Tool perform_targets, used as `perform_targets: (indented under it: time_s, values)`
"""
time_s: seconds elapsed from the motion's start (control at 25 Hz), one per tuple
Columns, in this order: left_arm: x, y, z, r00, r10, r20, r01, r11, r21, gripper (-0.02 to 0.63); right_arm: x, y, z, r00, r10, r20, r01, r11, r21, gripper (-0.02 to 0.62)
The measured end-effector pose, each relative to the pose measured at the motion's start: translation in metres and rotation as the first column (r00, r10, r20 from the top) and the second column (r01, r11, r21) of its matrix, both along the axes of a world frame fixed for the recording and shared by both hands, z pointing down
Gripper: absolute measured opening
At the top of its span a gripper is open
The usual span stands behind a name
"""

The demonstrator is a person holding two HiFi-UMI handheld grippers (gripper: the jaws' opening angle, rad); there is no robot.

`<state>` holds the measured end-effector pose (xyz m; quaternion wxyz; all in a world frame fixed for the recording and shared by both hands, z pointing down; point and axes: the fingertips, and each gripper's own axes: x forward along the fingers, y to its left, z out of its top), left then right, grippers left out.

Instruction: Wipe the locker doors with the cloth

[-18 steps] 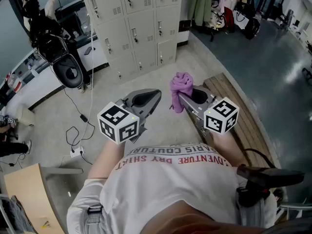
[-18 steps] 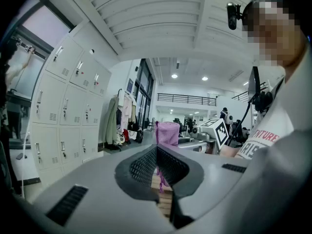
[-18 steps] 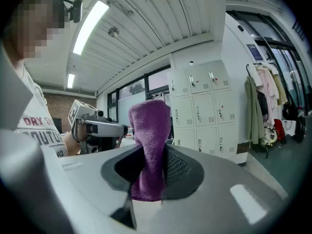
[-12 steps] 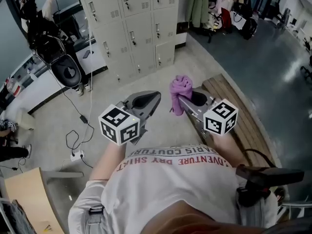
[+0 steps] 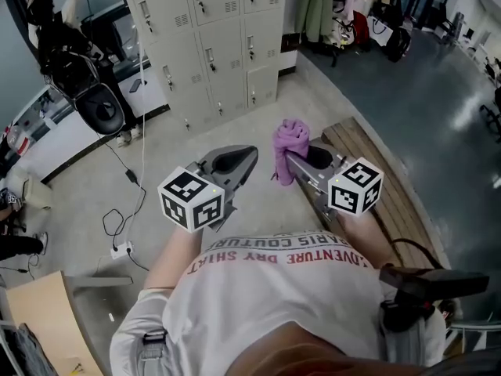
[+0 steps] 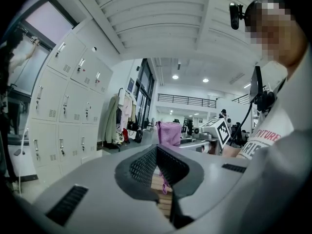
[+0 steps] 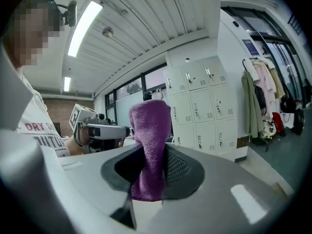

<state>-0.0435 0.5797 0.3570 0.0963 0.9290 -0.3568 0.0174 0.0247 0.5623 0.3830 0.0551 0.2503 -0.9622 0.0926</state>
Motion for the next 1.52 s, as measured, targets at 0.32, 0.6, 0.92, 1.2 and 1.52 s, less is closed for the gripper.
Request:
perform_targets:
  time_s: [0.32, 0.6, 0.92, 1.2, 1.52]
  values:
    - [-0.007, -0.016, -0.002, 1.0, 0.003, -0.011, -0.003, 1.0, 0.008, 0.0, -0.006, -0.013, -0.004, 1.0, -0.008, -0.013, 0.008, 1.0, 0.029, 0.092]
    - [-0.007, -0.062, 0.002, 1.0, -0.002, -0.018, 0.002, 1.0, -0.009, 0.0, -0.003, -0.059, 0.0, 0.999, 0.009, -0.036, -0.008, 1.0, 0.028, 0.092]
    - [0.005, -0.192, 0.036, 0.999, -0.034, -0.001, 0.034, 0.998, -0.046, 0.0, 0.012, -0.194, 0.031, 1.0, 0.003, -0.027, -0.002, 1.0, 0.006, 0.092]
    - [0.033, -0.404, 0.031, 0.997, -0.068, 0.019, 0.069, 0.995, -0.072, 0.0, 0.043, -0.406, 0.025, 1.0, 0.007, -0.026, -0.007, 1.0, 0.006, 0.092]
    - [0.039, -0.586, -0.01, 0.991, -0.119, 0.056, 0.119, 0.993, -0.002, 0.0, 0.045, -0.589, -0.015, 1.0, -0.026, -0.005, 0.026, 0.997, 0.074, 0.092]
